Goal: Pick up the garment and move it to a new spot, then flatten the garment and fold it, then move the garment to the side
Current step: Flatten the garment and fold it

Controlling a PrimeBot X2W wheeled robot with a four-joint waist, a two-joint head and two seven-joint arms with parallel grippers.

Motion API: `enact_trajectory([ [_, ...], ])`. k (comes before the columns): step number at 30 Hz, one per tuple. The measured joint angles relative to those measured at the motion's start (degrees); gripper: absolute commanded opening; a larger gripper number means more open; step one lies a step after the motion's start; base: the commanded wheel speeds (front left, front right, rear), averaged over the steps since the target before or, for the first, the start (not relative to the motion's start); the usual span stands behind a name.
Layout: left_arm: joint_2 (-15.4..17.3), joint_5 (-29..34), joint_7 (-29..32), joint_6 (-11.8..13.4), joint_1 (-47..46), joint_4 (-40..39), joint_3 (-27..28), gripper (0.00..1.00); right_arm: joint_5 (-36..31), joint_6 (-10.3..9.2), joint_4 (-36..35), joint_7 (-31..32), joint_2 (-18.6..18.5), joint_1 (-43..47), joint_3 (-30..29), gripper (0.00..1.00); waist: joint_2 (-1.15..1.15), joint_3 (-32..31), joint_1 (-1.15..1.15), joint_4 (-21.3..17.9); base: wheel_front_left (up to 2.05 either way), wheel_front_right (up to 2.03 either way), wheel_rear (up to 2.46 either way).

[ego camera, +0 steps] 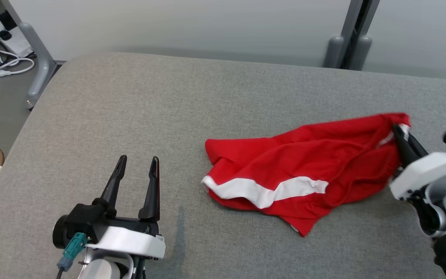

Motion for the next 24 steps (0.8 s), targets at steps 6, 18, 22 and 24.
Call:
enact_trajectory([
  [6,0.0,0.6,0.0,-0.5,-0.7,0.4,0.6,1.00,-2.6,0.00,12.7,-1.9,-1.4,-1.1,-4.8,1.00,0.00,1.4,0.00,-1.6,0.00,0.00,0.00],
  [18,0.0,0.8,0.0,-0.5,-1.6,0.7,0.7,1.00,-10.0,0.00,16.4,-6.3,-0.2,-5.5,-6.7,1.00,0.00,0.6,0.00,-5.2,0.00,0.00,0.00],
  [22,0.0,0.8,0.0,-0.5,-1.4,0.5,1.2,1.00,-12.1,0.00,7.8,-6.9,1.0,-4.6,-9.7,1.00,0.00,-0.2,0.00,-6.4,0.00,0.00,0.00],
  [24,0.0,0.8,0.0,-0.5,-1.1,0.4,1.3,1.00,-13.6,0.00,0.3,-7.1,1.9,-2.0,-10.9,1.00,0.00,-0.6,0.00,-7.0,0.00,0.00,0.00],
])
